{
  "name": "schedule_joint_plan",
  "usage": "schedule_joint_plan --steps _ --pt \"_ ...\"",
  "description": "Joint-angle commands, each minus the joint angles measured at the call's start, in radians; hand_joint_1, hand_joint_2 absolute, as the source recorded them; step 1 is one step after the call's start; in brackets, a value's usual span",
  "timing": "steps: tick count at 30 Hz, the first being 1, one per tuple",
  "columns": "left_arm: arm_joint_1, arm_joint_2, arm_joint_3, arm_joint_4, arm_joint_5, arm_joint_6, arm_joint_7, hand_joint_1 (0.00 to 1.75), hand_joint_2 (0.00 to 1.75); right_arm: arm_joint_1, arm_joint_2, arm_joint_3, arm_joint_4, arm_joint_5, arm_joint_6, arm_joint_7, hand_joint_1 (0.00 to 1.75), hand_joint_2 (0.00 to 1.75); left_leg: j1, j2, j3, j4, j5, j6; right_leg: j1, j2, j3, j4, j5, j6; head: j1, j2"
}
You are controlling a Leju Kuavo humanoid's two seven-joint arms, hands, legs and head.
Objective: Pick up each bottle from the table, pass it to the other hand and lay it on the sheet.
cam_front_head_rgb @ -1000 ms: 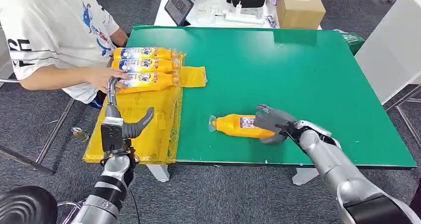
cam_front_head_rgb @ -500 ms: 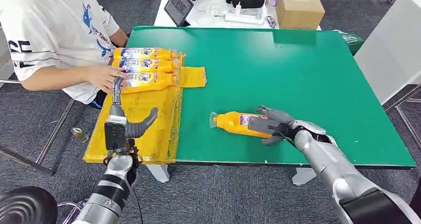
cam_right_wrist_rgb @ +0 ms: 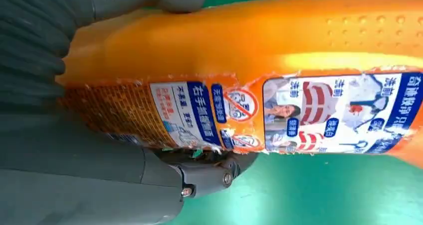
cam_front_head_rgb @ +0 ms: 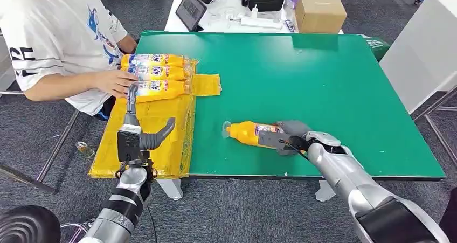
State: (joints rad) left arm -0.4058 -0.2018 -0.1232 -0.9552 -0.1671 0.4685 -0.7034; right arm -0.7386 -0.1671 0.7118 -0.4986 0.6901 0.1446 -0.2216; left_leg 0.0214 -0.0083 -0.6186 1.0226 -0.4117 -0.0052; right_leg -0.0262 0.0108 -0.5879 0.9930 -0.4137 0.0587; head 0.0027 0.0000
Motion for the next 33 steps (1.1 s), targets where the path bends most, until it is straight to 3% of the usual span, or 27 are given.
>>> schedule_joint_plan --steps 1,2,3,6,10,12,14,19,24,28,29,33 --pt "-0.021 0.001 0.006 0.04 0.002 -0.001 0.005 0.0 1.75 0.105 0.039 -0.091 -0.036 -0.086 -0.196 -0.05 1.75 1.75 0.002 -0.002 0.0 -0.003 0.002 0.002 0.003 -0.004 0.002 -0.004 0.001 -0.004 0.0 0.0" --pt "-0.007 -0.003 0.025 0.022 -0.002 -0.007 0.005 0.0 1.75 0.152 0.075 -0.196 -0.143 -0.107 -0.342 -0.072 1.75 1.75 0.001 -0.001 0.001 -0.001 0.001 0.001 0.002 -0.002 0.002 -0.002 0.001 -0.003 0.0 0.0" --pt "0.0 -0.005 0.034 0.014 -0.01 -0.015 0.005 0.0 1.75 0.172 0.084 -0.21 -0.206 -0.085 -0.332 -0.035 1.75 1.75 0.002 0.0 0.0 -0.002 0.001 0.001 0.003 -0.002 0.002 -0.004 0.002 -0.005 0.0 0.0" --pt "0.033 -0.031 0.076 -0.027 0.003 -0.074 0.009 0.0 1.75 0.313 0.189 -0.439 -0.575 -0.12 -0.578 -0.121 1.75 1.75 0.001 0.006 -0.001 -0.001 -0.001 0.001 0.003 0.004 -0.001 -0.001 0.002 -0.005 0.001 0.0" --pt "0.048 -0.051 0.052 -0.055 0.13 -0.286 0.136 0.0 1.75 0.438 0.255 -0.595 -0.925 -0.193 -0.74 -0.228 1.75 1.75 0.001 0.004 -0.01 0.001 -0.001 0.0 0.002 0.002 -0.01 0.003 0.0 -0.006 -0.001 0.0" --pt "0.047 -0.056 0.04 -0.056 0.148 -0.302 0.152 0.0 1.75 0.468 0.253 -0.618 -0.974 -0.209 -0.739 -0.243 1.75 1.75 0.0 -0.005 -0.013 0.0 0.001 0.001 0.001 -0.005 -0.01 0.002 0.0 -0.003 -0.001 0.0" --pt "0.044 -0.053 0.018 -0.052 0.235 -0.4 0.206 0.0 1.75 0.497 0.281 -0.668 -1.004 -0.258 -0.788 -0.326 1.75 1.75 0.001 -0.01 -0.014 0.0 0.001 0.002 0.002 -0.01 -0.008 0.001 -0.001 -0.003 0.0 0.0" --pt "0.054 -0.037 -0.026 -0.085 0.323 -0.501 0.247 0.0 1.75 0.528 0.28 -0.668 -0.981 -0.296 -0.745 -0.384 1.75 1.75 0.0 -0.009 -0.014 0.0 -0.001 0.003 0.0 -0.01 -0.007 0.0 -0.003 -0.002 0.0 0.0" --pt "0.066 -0.009 -0.081 -0.123 0.419 -0.601 0.273 0.0 1.75 0.543 0.253 -0.613 -0.851 -0.297 -0.563 -0.425 1.75 1.75 0.0 -0.007 -0.014 -0.001 0.0 0.002 0.001 -0.009 -0.008 -0.002 -0.001 -0.002 0.0 0.0" --pt "0.066 -0.009 -0.084 -0.124 0.419 -0.601 0.273 0.0 1.75 0.546 0.256 -0.616 -0.841 -0.3 -0.566 -0.439 1.75 1.75 0.0 -0.007 -0.014 -0.001 0.0 0.002 0.001 -0.008 -0.008 -0.002 -0.002 -0.002 0.0 0.0" --pt "0.064 -0.003 -0.106 -0.13 0.429 -0.619 0.269 0.0 1.75 0.552 0.255 -0.606 -0.823 -0.319 -0.492 -0.447 1.75 1.75 0.0 -0.007 -0.015 -0.001 0.0 0.002 0.001 -0.008 -0.009 -0.002 -0.001 -0.001 0.0 0.0" --pt "0.077 -0.005 -0.165 -0.165 0.46 -0.669 0.288 0.0 1.75 0.574 0.28 -0.528 -0.687 -0.27 -0.415 -0.471 1.75 1.75 0.001 -0.006 -0.013 -0.002 -0.001 0.002 0.002 -0.007 -0.007 -0.003 -0.001 -0.002 0.0 0.0"
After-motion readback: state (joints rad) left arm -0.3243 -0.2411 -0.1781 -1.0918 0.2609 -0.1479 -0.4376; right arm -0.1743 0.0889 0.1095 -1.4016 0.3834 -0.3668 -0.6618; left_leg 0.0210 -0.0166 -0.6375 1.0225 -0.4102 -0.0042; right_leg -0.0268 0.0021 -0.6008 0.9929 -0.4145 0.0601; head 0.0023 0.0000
